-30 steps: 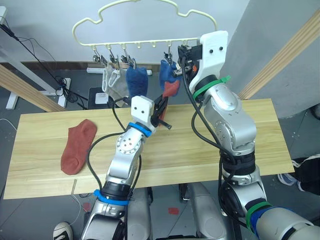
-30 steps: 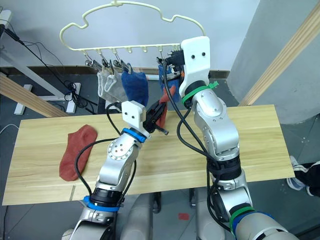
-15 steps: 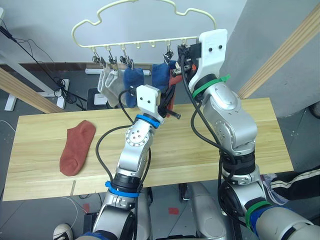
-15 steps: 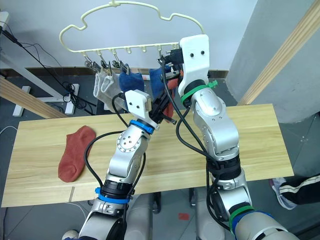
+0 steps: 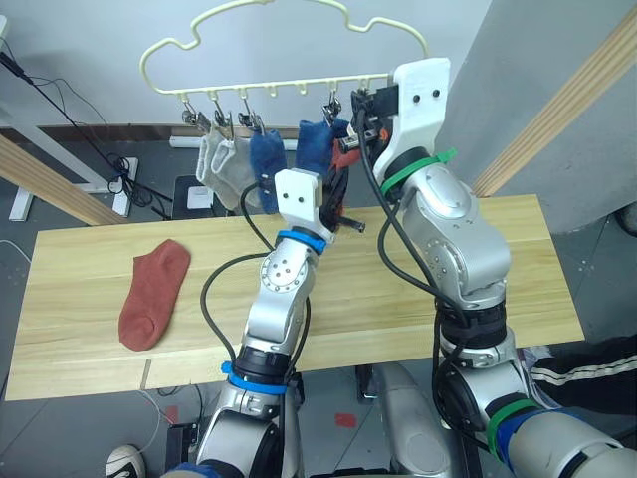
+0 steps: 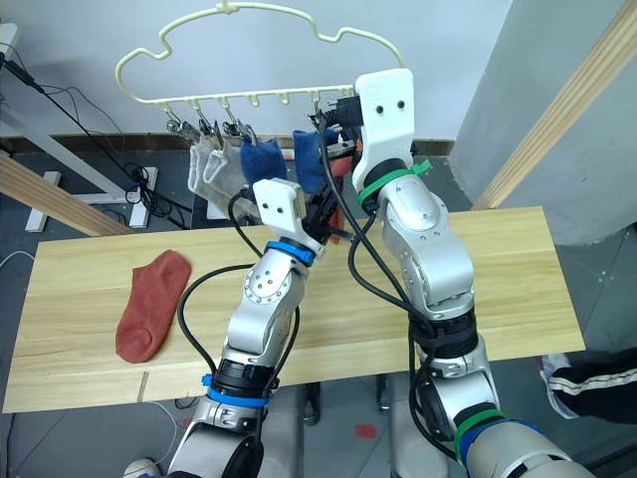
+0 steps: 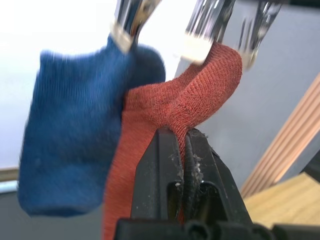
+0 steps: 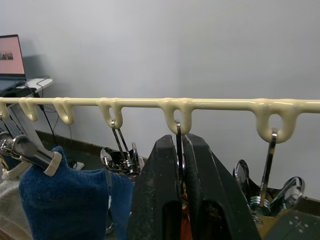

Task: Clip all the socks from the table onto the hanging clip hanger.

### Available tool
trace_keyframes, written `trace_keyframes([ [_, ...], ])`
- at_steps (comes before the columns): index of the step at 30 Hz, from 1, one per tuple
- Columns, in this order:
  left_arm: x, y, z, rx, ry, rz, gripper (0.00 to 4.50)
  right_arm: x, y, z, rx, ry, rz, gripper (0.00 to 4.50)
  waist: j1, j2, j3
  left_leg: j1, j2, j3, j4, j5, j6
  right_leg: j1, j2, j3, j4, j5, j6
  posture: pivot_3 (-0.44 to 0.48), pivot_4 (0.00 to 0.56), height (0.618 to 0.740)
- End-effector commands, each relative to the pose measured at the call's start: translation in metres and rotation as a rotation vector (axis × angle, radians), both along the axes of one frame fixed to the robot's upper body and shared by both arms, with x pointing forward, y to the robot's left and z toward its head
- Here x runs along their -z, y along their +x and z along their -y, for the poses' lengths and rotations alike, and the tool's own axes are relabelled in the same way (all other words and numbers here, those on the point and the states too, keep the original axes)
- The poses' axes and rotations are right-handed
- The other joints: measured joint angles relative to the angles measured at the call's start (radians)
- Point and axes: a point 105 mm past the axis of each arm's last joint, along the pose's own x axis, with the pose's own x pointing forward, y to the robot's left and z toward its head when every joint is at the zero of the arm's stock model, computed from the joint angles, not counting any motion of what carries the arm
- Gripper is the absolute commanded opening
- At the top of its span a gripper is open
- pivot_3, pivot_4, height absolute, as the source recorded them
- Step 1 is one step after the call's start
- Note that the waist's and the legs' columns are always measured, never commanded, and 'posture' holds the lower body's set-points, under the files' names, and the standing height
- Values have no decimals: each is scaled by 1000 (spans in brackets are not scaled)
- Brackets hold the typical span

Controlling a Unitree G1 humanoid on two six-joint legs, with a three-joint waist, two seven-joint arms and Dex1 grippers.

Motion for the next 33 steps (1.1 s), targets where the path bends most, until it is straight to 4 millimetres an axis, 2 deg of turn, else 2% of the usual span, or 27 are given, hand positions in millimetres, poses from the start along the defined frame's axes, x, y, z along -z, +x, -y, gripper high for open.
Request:
trace_keyframes([
  [1,-9,-4,4,9,-19,28,9,-19,-14,-1,-16,31,81,0,-1,0,0,0,0,0,0,0,0,0,0,0,0,0,0,-125,465,735],
  [7,-8,-4,5,21,-2,30,9,-19,-14,0,-20,52,79,0,-1,0,0,0,0,0,0,0,0,0,0,0,0,0,0,-125,465,735],
  [9,-7,-6,6,44,4,37,0,-19,-15,0,-28,62,79,580,-2,0,0,0,0,0,0,0,0,0,0,0,0,0,0,-123,466,735],
  [13,-2,-7,5,49,21,20,1017,-19,-17,-2,-42,63,79,1972,-1,0,0,0,0,0,0,0,0,0,0,0,0,0,0,-125,465,735],
  [18,8,-10,4,88,61,-19,2592,-18,-21,-3,-69,53,69,3852,-2,0,0,0,0,0,0,0,0,0,0,0,0,0,0,-124,464,735],
  [20,15,-12,0,115,98,-39,3094,-13,-27,-4,-104,33,61,4411,-2,0,0,0,0,0,0,0,0,0,0,0,0,0,0,-124,464,735],
  [24,23,-23,-7,207,223,-22,4209,-1,-43,-7,-185,-22,51,4417,-3,0,0,0,0,-1,-1,0,0,0,0,0,0,0,0,-122,463,735],
  [28,28,-34,-16,318,325,-15,4209,11,-62,-3,-253,-91,54,4417,-1,0,0,0,0,0,0,0,0,0,0,0,0,0,0,-116,459,735],
  [33,29,-44,-23,450,372,-53,4209,16,-77,6,-279,-126,68,4417,0,0,0,0,0,-1,0,0,0,0,0,0,0,0,0,-115,457,735],
])
